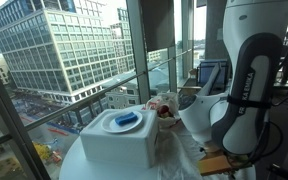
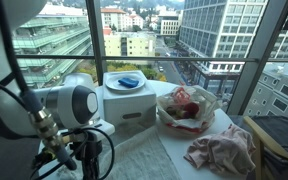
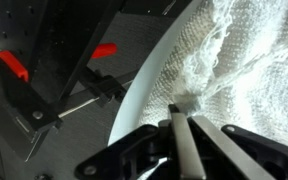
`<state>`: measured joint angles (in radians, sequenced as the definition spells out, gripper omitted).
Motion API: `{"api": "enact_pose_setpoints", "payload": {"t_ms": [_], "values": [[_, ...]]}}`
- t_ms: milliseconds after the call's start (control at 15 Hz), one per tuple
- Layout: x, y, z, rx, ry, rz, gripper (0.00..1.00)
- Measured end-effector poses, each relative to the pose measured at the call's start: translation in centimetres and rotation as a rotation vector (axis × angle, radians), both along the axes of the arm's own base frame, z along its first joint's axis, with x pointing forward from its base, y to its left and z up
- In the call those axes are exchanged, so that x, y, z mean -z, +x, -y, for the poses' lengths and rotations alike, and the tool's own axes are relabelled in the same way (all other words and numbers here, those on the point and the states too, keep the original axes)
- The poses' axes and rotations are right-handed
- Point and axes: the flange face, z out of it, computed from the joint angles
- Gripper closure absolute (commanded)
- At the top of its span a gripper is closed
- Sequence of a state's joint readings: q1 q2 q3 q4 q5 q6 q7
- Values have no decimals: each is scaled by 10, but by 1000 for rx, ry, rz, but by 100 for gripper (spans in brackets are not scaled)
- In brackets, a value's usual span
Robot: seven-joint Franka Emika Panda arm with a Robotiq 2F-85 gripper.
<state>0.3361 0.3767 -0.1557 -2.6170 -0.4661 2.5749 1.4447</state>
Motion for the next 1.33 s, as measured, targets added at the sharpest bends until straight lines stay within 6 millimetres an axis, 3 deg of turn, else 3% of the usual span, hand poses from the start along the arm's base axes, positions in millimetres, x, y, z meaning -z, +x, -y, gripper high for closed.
{"api": "enact_pose_setpoints", "payload": {"t_ms": [467, 933, 1133, 1333], "values": [[-53, 28, -18, -59, -98, 195, 99], [-113, 98, -32, -50, -158, 348, 99], [-124, 126, -41, -47, -152, 389, 99], [-121, 151, -53, -82, -149, 418, 99]]}}
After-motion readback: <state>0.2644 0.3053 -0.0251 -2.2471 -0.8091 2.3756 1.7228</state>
